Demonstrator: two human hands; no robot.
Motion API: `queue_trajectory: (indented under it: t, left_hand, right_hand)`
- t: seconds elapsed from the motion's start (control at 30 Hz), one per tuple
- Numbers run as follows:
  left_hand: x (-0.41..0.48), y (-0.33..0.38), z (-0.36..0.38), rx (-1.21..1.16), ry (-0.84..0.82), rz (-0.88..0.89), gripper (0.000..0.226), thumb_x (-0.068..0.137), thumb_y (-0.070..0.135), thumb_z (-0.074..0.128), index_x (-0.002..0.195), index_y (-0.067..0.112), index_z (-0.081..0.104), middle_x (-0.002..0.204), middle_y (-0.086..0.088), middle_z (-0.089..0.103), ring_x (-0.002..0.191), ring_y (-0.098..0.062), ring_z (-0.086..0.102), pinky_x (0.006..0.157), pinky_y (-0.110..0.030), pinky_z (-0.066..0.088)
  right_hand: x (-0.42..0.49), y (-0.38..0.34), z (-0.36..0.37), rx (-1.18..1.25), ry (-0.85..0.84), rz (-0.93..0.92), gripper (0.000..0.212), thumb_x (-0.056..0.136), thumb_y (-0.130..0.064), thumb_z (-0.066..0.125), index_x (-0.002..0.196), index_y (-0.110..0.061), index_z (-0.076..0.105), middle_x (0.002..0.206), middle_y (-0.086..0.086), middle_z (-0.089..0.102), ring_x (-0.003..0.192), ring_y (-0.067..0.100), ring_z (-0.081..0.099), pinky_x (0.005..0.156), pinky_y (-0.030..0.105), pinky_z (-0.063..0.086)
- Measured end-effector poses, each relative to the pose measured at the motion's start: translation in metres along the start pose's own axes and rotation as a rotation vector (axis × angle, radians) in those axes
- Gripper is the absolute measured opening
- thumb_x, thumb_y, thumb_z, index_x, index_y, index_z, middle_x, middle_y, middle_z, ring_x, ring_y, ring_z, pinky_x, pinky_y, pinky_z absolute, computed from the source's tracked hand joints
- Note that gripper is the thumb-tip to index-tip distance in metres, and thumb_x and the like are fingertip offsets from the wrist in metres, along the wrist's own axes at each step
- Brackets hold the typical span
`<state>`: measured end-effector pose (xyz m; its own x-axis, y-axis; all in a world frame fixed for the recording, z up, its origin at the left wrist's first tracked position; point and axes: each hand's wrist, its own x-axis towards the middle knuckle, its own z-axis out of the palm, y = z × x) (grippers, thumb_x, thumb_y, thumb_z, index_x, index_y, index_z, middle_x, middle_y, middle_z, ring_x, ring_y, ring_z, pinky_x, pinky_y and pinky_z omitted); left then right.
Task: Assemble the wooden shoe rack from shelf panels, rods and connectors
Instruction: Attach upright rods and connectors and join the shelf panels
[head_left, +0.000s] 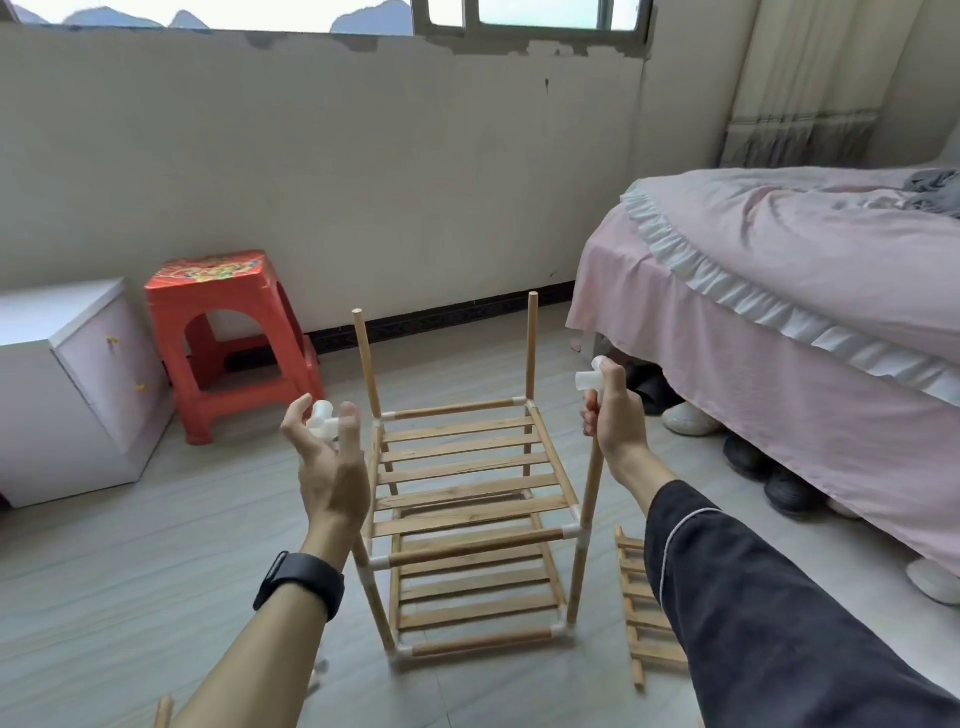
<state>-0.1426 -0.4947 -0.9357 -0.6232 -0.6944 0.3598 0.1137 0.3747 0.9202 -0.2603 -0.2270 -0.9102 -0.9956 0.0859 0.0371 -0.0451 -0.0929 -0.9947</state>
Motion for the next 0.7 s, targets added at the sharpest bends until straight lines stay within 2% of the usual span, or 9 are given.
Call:
queue_trajectory:
  t: [0.03,0.1,0.17,0.27,0.43,0.7]
  left_hand:
    - [0.006,0.0,-0.001,-0.08,0.024,-0.109,0.064,0.092,0.067,0.036,0.133,0.019,0.043,0.087,-0.001,0.062,0.07,-0.017,0.06,0.066,-0.036,0.049]
    - [0.015,-0.003,-0.003,-0.164,0.051,-0.245,0.06,0.091,0.069,0.034,0.107,0.017,0.06,0.063,0.004,0.058,0.06,-0.017,0.054,0.064,-0.036,0.043]
    - [0.018,-0.003,-0.005,-0.193,0.052,-0.245,0.047,0.087,0.064,0.039,0.089,0.022,0.06,0.051,0.01,0.047,0.052,-0.014,0.044,0.057,-0.034,0.037]
    - [0.021,-0.003,-0.003,-0.237,0.061,-0.222,0.038,0.086,0.056,0.043,0.09,0.021,0.059,0.051,0.01,0.043,0.047,-0.011,0.04,0.05,-0.031,0.035]
    - [0.028,-0.006,0.003,-0.26,0.103,-0.2,0.033,0.088,0.046,0.044,0.079,0.018,0.059,0.046,0.011,0.042,0.045,-0.011,0.039,0.049,-0.031,0.033]
    - [0.031,-0.01,0.009,-0.249,0.115,-0.187,0.04,0.086,0.048,0.043,0.075,0.015,0.062,0.045,0.01,0.044,0.045,-0.012,0.041,0.049,-0.03,0.034]
  right_hand:
    - [0.001,0.002,0.0,0.015,-0.002,-0.004,0.04,0.095,-0.05,0.05,0.068,-0.02,0.047,0.053,-0.007,0.041,0.046,0.007,0.037,0.045,0.022,0.031]
    - [0.003,0.005,0.002,0.039,0.012,-0.012,0.04,0.095,-0.049,0.05,0.067,-0.021,0.044,0.052,-0.008,0.039,0.045,0.007,0.034,0.043,0.022,0.029]
    - [0.004,0.007,0.005,0.045,0.049,-0.024,0.042,0.097,-0.047,0.049,0.065,-0.02,0.042,0.052,-0.006,0.037,0.045,0.008,0.033,0.043,0.023,0.028]
    - [0.007,0.012,0.008,0.016,0.097,-0.084,0.045,0.1,-0.04,0.046,0.062,-0.018,0.042,0.051,-0.004,0.037,0.044,0.009,0.035,0.045,0.024,0.03]
    - [0.013,0.012,0.009,0.06,0.086,-0.117,0.037,0.101,-0.032,0.045,0.069,-0.015,0.045,0.052,-0.003,0.036,0.044,0.009,0.035,0.046,0.026,0.028]
    - [0.017,0.015,0.006,0.055,0.002,-0.133,0.036,0.102,-0.033,0.042,0.071,-0.015,0.047,0.055,0.0,0.038,0.043,0.009,0.035,0.042,0.024,0.029]
